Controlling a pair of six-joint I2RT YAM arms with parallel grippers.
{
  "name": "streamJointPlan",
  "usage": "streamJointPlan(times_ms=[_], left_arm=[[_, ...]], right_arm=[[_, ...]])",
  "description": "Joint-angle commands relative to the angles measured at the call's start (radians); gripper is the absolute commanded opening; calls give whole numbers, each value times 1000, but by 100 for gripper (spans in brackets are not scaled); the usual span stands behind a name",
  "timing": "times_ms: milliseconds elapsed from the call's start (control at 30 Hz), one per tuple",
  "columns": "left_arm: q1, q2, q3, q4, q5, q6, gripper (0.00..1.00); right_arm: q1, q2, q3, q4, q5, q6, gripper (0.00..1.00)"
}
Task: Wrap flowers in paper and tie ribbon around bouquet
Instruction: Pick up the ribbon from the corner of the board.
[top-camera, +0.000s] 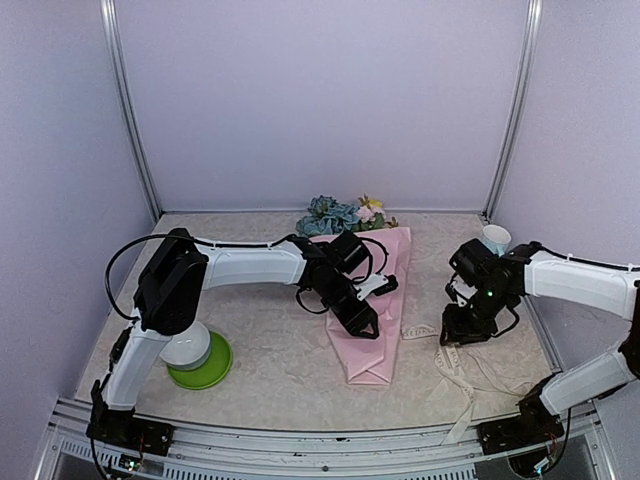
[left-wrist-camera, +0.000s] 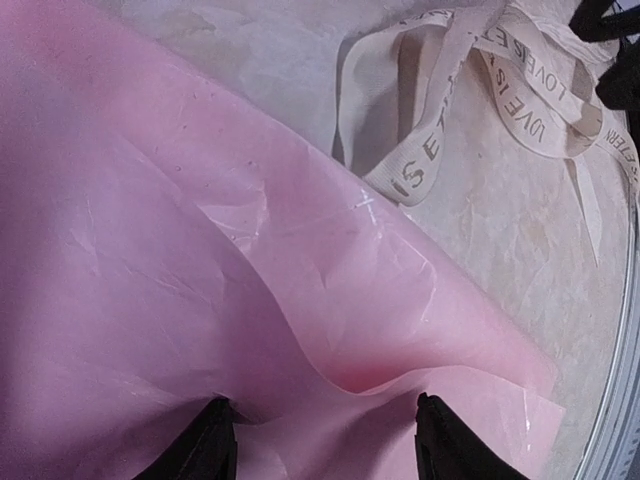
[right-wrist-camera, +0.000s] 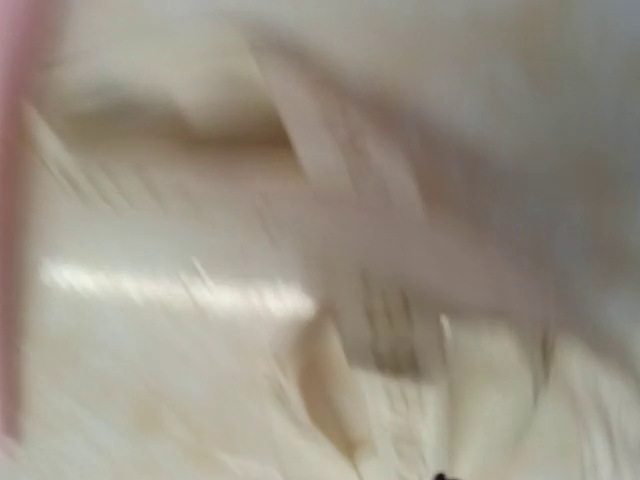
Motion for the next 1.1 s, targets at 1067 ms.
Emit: streamJointPlan(times_ms=[1067], left_arm=[[-2,17,-15,-42,22,17,60]], right_arm=[[263,240,-66,-295,29,163,46]])
